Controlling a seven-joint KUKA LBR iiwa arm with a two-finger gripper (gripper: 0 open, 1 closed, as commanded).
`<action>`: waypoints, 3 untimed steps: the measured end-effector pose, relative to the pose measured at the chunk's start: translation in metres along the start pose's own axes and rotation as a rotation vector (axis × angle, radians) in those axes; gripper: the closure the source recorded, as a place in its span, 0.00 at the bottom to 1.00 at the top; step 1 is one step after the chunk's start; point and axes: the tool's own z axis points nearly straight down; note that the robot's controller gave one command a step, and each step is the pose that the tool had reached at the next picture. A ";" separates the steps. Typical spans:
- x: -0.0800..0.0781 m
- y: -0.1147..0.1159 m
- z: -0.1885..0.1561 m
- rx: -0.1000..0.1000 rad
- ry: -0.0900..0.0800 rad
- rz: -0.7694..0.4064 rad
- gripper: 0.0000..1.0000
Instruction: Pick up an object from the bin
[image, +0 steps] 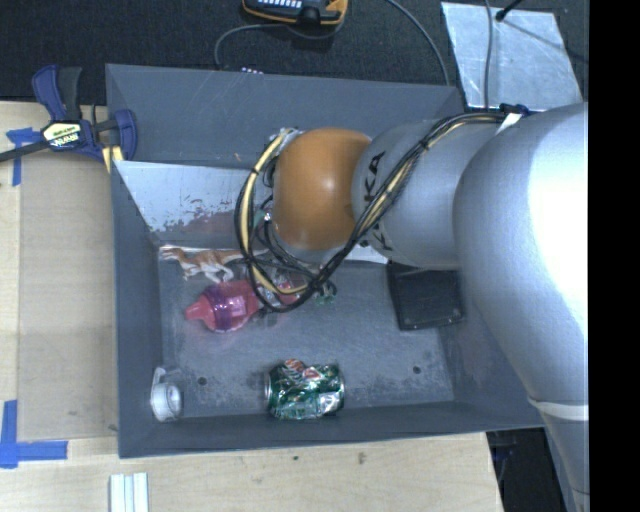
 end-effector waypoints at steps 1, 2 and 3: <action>0.000 0.000 -0.004 0.000 0.000 0.002 1.00; 0.000 0.000 -0.009 0.001 -0.001 0.001 1.00; 0.000 0.000 -0.015 0.000 -0.002 0.001 1.00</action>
Offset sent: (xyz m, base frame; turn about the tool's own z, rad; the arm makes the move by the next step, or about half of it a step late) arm 0.0000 -0.0002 0.0044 0.0000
